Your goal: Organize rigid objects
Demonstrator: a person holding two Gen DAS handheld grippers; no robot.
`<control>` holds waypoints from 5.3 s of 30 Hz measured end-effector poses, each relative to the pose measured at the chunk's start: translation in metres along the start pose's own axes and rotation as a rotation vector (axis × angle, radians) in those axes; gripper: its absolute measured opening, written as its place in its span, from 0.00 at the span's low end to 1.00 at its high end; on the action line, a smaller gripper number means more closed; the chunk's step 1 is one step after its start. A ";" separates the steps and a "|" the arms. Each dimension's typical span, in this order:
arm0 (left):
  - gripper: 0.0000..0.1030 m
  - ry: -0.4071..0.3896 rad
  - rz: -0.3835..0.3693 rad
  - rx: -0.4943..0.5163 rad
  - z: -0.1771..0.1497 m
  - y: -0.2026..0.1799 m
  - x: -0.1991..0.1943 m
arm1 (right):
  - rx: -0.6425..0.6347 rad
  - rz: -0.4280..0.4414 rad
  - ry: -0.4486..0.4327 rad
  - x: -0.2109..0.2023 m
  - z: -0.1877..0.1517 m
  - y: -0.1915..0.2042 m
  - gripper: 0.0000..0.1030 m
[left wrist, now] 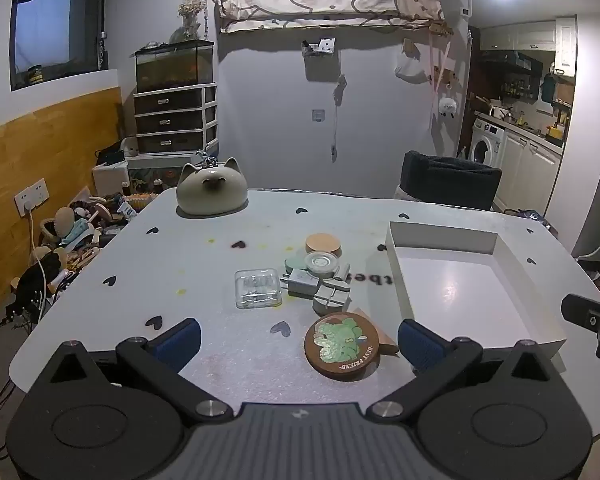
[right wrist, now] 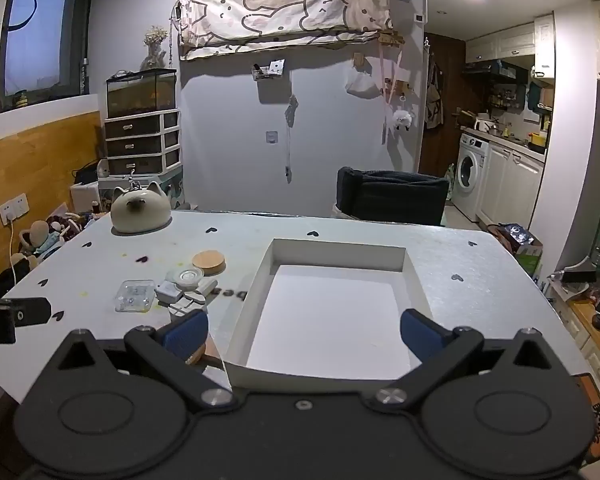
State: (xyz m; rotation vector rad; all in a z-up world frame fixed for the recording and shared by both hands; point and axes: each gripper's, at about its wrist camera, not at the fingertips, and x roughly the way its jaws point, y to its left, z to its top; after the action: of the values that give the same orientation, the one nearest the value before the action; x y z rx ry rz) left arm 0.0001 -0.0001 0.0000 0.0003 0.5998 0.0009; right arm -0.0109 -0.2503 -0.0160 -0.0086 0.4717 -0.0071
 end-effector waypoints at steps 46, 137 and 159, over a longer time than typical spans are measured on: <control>1.00 0.001 -0.004 -0.005 0.000 0.000 0.000 | 0.000 0.008 0.002 0.000 0.001 0.004 1.00; 1.00 0.325 -0.364 0.260 0.009 -0.022 0.226 | 0.213 -0.300 0.283 0.184 0.001 -0.157 0.67; 1.00 0.486 -0.448 0.269 -0.007 -0.018 0.280 | 0.217 -0.213 0.562 0.262 -0.029 -0.167 0.10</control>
State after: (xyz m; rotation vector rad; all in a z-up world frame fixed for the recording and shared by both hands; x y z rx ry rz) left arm 0.2271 -0.0173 -0.1637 0.1293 1.0717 -0.5273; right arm 0.2085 -0.4195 -0.1593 0.1595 1.0277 -0.2755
